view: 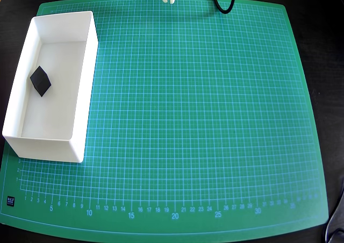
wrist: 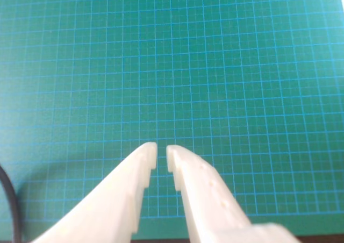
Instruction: Grab the black cube and put it in the white bin
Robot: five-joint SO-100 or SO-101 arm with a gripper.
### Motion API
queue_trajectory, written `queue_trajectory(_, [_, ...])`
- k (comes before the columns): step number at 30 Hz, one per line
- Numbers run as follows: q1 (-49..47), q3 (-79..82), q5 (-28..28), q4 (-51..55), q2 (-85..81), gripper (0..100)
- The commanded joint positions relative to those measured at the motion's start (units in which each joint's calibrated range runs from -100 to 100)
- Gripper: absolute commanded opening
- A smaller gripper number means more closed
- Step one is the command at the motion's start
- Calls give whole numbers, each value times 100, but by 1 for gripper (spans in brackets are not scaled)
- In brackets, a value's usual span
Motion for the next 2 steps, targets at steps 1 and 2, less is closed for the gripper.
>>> queue_trajectory(1, [16, 27, -8, 30, 43, 1])
queue_trajectory(2, [16, 27, -8, 30, 34, 1])
